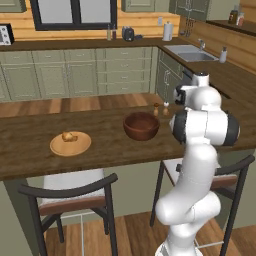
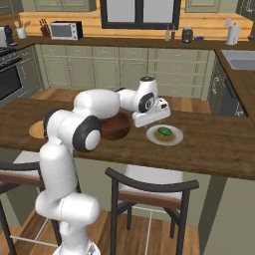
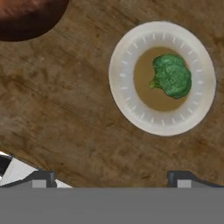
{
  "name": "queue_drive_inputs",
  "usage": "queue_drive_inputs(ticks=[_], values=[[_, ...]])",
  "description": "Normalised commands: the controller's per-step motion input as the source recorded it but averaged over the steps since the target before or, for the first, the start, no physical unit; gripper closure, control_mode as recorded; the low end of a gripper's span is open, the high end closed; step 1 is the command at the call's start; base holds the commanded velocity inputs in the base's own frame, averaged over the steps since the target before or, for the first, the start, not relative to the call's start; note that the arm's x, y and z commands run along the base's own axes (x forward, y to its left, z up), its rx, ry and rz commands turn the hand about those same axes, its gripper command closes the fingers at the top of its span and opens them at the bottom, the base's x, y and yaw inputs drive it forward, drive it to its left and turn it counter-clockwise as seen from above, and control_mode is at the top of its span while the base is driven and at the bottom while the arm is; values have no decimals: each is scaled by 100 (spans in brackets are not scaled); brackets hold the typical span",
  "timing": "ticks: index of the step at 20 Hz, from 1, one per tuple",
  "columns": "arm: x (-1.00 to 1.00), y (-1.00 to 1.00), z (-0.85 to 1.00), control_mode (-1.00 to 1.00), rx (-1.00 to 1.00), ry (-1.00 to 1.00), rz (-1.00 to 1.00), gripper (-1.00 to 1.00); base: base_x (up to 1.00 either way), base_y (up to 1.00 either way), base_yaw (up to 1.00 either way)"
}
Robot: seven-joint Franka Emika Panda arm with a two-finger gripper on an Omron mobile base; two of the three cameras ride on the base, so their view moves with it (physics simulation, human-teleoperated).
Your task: Pick the chicken drumstick and broccoli from their plates and place them in the bowl. Then put the bowl in the fridge.
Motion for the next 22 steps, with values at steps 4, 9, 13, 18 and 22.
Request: queue_drive_inputs(ticks=[4,9,13,18,22], values=[[53,-26,-18,-100,11,20,3,-100,0,0,0],[40,-2,-32,-100,1,8,1,-100,0,0,0],[8,-3,-32,-100,0,-1,2,-100,0,0,0],[0,0,-34,-100,-3,-5,0,-100,0,0,0],[4,10,-38,-100,-9,-11,0,-100,0,0,0]])
